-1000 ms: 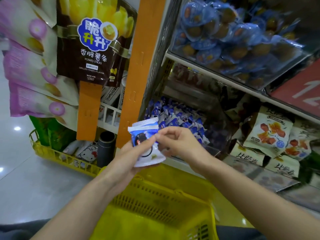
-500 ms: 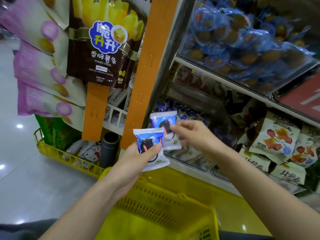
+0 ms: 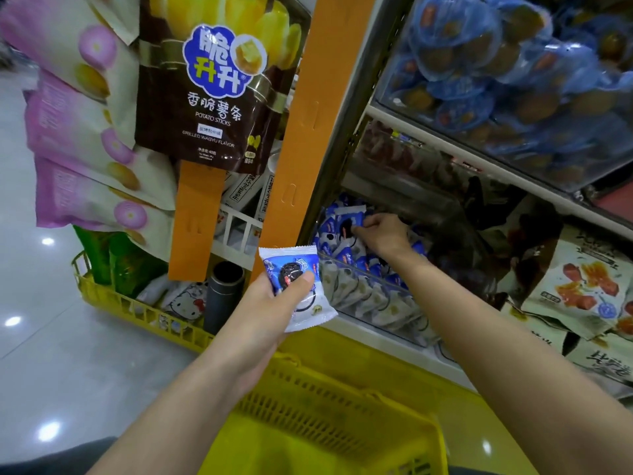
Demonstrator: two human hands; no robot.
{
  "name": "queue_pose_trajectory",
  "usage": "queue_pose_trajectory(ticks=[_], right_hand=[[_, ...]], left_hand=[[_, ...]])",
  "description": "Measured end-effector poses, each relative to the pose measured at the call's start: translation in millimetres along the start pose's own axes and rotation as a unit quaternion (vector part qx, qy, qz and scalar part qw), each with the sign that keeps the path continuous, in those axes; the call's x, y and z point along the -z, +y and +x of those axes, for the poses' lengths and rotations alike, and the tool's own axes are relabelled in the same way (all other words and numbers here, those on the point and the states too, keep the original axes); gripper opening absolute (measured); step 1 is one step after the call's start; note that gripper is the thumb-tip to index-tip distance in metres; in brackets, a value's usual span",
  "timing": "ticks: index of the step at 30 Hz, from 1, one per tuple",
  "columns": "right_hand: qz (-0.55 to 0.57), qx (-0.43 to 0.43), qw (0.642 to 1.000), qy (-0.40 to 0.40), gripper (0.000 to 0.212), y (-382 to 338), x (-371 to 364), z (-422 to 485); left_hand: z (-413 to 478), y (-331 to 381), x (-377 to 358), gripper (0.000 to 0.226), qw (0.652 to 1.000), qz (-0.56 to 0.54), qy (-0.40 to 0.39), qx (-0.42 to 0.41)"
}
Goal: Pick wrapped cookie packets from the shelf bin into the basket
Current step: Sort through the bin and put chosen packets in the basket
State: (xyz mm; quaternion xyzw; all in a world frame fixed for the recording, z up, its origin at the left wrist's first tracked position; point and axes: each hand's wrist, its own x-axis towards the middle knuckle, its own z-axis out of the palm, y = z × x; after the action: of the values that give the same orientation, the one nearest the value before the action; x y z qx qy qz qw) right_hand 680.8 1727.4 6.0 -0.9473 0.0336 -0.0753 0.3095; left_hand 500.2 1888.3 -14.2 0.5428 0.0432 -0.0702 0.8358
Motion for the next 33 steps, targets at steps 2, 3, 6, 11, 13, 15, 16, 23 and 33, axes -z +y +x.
queue_pose_trajectory(ticks=[2,3,6,11,13,15,16,23,33], right_hand=[[-0.021,-0.005,0.999,-0.036,0.037,2.7,2.3,2.6],[-0.03,-0.01,0.998,-0.051,0.034,3.1,5.3,4.1],[-0.062,-0.025,0.993,-0.1,0.025,-0.3,13.2,7.8],[-0.136,-0.016,0.982,-0.134,0.035,-14.7,9.7,5.3],[-0.168,-0.01,0.976,-0.138,0.042,-20.7,8.4,4.3],[-0.173,-0.032,0.973,-0.149,0.042,-24.5,11.5,5.2],[-0.178,-0.037,0.972,-0.151,0.042,-26.4,14.4,7.0],[-0.27,0.01,0.947,-0.172,0.033,-31.7,21.4,2.2],[-0.014,-0.035,0.992,-0.123,0.025,-15.6,-5.1,5.0]], left_hand=[[0.4,1.5,0.4,0.029,1.0,0.003,0.003,-0.003],[0.5,2.3,0.1,0.031,1.0,0.004,0.002,-0.006],[-0.4,6.7,-1.7,0.033,1.0,0.003,-0.001,-0.014],[-2.2,8.9,-3.9,0.032,1.0,0.012,-0.005,-0.015],[-3.6,8.9,-3.8,0.033,1.0,0.023,-0.002,-0.014],[-4.5,9.2,-3.1,0.035,0.999,0.032,0.004,-0.012],[-4.5,9.5,-2.4,0.036,0.999,0.035,0.006,-0.01],[-4.8,8.3,-1.0,0.032,0.999,0.042,0.013,-0.004],[1.3,8.9,0.3,0.034,0.998,0.054,0.033,0.0]])
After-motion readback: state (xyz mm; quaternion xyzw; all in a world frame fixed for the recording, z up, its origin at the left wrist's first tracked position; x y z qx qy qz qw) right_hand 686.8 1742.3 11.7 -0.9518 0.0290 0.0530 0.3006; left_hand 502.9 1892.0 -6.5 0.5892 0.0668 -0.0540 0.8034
